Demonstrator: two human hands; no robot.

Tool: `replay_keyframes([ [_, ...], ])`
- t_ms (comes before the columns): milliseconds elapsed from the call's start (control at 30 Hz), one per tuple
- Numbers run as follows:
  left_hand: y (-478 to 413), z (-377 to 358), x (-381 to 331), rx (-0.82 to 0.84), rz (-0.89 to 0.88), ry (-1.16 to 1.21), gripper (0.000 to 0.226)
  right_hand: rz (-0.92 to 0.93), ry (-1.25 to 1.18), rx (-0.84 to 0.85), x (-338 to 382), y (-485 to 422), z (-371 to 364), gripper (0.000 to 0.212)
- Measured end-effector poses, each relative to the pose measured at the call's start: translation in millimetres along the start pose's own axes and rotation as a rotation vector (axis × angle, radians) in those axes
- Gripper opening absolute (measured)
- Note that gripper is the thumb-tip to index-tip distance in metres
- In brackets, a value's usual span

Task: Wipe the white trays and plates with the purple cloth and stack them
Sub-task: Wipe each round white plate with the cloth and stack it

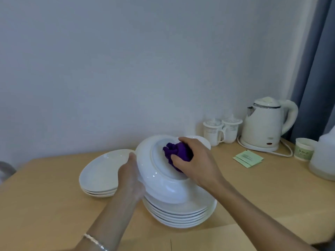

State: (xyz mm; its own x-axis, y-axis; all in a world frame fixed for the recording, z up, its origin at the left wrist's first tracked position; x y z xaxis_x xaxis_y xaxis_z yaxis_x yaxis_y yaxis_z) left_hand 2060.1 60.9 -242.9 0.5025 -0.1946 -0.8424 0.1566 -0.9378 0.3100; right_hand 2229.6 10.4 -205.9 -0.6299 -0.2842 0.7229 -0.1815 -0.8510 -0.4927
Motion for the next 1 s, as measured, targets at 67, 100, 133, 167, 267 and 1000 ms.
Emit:
replay_keyframes([
  [67, -5, 1, 1, -0.007, -0.008, -0.022, 0.028, 0.023, 0.031, 0.054, -10, 0, -17, 0.052],
  [100, -5, 2, 0, 0.001, -0.024, -0.042, 0.03, 0.035, 0.044, 0.065, -14, 1, -23, 0.052],
  [133, -6, 4, -1, 0.009, -0.059, -0.078, 0.028, 0.04, 0.05, 0.074, -16, 1, -26, 0.052],
  [167, -5, 6, -3, 0.02, -0.127, -0.168, 0.023, 0.05, 0.055, 0.083, -17, 1, -28, 0.052],
  [267, 8, 9, -12, 0.163, -0.429, -0.584, 0.025, 0.059, 0.057, 0.12, -21, 2, -32, 0.055],
  [1000, 14, 25, 14, 0.313, -0.721, -1.195, 0.142, 0.179, 0.001, 0.089, 7, -15, -55, 0.054],
])
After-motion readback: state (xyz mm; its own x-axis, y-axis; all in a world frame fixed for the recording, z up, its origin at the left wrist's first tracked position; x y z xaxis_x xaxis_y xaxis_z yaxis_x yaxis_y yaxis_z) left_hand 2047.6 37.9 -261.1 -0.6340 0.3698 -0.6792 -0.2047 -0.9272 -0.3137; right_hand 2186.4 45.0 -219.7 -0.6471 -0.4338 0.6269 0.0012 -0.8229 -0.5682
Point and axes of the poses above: each hand's wrist, its own y-axis away from the middle knuckle, its own z-axis out of the back of the hand, x = y × z, the point moved 3 cm from there along -y, towards the middle knuckle, and after that the axes turned 4 degrees about -x, right-handed, at the moved point
